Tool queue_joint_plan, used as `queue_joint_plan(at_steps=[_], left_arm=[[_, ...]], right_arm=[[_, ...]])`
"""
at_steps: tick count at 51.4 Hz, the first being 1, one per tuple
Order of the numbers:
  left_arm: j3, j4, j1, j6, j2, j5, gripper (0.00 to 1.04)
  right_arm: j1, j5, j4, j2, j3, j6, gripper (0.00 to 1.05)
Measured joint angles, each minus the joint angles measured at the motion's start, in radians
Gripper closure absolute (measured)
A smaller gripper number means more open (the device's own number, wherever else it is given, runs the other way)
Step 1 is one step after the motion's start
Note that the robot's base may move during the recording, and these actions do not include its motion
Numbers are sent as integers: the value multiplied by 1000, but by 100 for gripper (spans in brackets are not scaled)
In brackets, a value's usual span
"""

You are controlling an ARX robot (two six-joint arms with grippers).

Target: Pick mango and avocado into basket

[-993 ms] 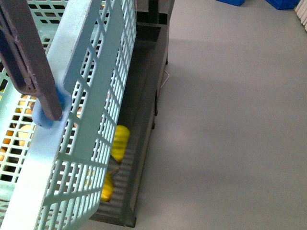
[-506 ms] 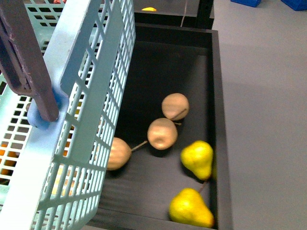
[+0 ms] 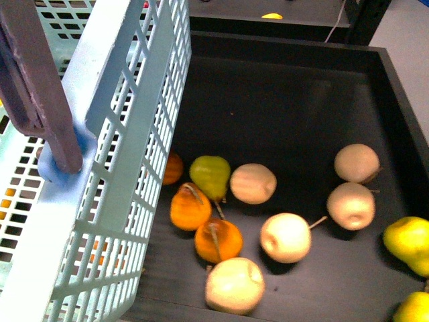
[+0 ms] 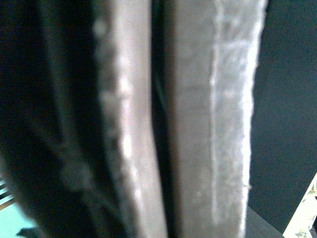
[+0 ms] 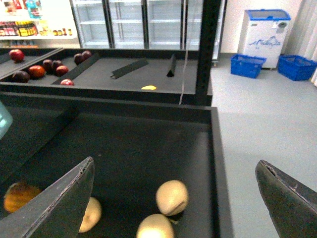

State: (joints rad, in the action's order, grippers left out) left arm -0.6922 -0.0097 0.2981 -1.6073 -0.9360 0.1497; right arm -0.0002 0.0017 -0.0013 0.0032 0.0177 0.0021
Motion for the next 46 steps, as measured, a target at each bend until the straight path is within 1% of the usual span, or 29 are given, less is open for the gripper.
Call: queue_joint_plan(at_steps=[46], left_arm=[[-1,0,0,1,0,0,78]], right_arm=[[0,-2,0,0,0,0,9]])
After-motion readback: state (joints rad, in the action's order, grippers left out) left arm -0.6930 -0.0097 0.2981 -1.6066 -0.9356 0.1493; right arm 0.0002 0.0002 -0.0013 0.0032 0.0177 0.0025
